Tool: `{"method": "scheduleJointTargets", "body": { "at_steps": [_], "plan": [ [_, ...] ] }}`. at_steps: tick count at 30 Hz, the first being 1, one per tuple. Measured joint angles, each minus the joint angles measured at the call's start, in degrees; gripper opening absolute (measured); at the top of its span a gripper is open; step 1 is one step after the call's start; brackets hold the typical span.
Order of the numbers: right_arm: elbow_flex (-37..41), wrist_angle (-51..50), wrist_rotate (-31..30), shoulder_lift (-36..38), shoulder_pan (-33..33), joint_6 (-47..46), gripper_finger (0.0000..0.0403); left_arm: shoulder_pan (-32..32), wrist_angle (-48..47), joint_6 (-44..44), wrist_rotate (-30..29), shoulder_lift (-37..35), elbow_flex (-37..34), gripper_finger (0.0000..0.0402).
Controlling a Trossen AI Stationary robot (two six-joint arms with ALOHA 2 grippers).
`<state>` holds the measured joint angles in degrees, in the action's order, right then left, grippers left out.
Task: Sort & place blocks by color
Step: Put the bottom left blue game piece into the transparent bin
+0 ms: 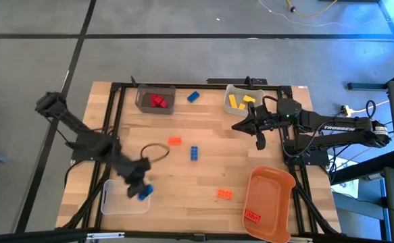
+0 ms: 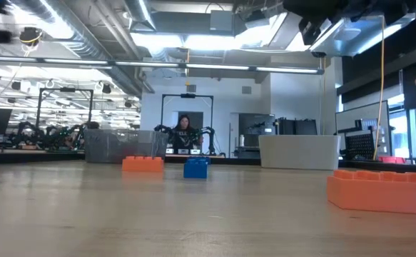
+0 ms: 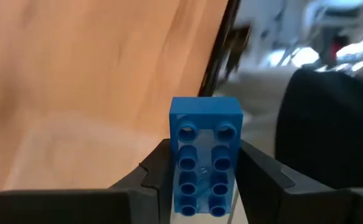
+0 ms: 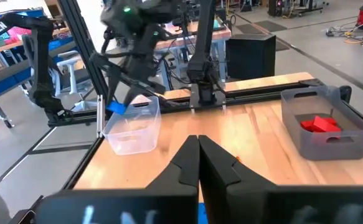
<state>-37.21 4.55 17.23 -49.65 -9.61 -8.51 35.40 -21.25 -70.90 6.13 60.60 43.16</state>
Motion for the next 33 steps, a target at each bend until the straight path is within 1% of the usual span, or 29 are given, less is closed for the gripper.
{"method": "scheduleJointTargets", "body": {
  "at_steps": [2,4,6,9,17,23,27,33],
  "plan": [
    [0.0,-0.1,0.0,0.0,0.0,0.0,0.0000,4.8,-5.3,-3.9,-1.2,0.1,1.8,0.0125],
    [0.0,-0.2,0.0,0.0,0.0,0.0,0.0000,8.3,-11.0,-5.5,-2.4,0.6,3.6,0.0125],
    [0.0,-0.2,0.0,-0.1,0.0,0.0,0.0000,11.0,-15.0,-5.5,-3.1,2.0,4.6,0.0125],
    [0.0,-0.3,0.0,-0.1,0.0,0.0,0.0000,13.3,-18.9,-5.0,-2.7,4.9,4.7,0.0125],
    [0.0,-0.8,-0.2,-0.1,0.0,0.2,0.0000,13.7,-19.0,6.6,-2.5,16.7,4.7,0.0125],
    [0.0,-1.0,-0.2,-0.1,0.0,0.2,0.0000,13.7,-18.2,7.2,-1.9,23.6,4.7,0.0127],
    [0.0,-1.3,-0.2,-0.1,0.0,0.1,0.0000,13.7,-17.9,6.9,-1.8,25.4,4.7,0.0164],
    [0.0,-1.5,-0.2,-0.1,0.0,0.0,0.0000,12.4,-18.1,6.7,0.7,25.1,4.7,0.0209]
  ]
}}
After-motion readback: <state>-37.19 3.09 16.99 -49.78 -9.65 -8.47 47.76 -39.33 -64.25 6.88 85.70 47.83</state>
